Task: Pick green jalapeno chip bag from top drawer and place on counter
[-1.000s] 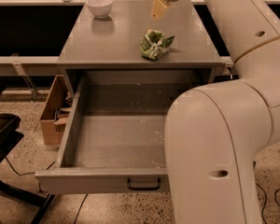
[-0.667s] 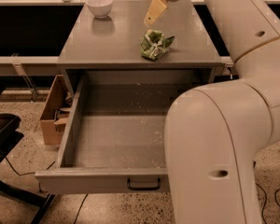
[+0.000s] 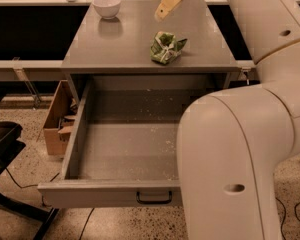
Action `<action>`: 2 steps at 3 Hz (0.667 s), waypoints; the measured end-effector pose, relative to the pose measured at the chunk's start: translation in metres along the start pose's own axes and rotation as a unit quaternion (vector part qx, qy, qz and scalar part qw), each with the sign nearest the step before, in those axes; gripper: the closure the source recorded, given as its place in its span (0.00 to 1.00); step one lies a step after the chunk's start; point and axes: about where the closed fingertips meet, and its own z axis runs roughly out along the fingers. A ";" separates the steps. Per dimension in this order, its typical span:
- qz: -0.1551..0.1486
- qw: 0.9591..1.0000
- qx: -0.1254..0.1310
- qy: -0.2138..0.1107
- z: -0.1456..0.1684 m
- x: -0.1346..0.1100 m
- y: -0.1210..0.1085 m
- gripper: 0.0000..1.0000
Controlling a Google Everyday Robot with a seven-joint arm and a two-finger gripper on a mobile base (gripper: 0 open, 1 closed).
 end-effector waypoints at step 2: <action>0.138 0.981 0.112 -0.081 -0.133 0.030 -0.080 0.00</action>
Offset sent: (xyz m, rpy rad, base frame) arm -0.1438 -0.1636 0.1031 0.3821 -0.3824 -0.5162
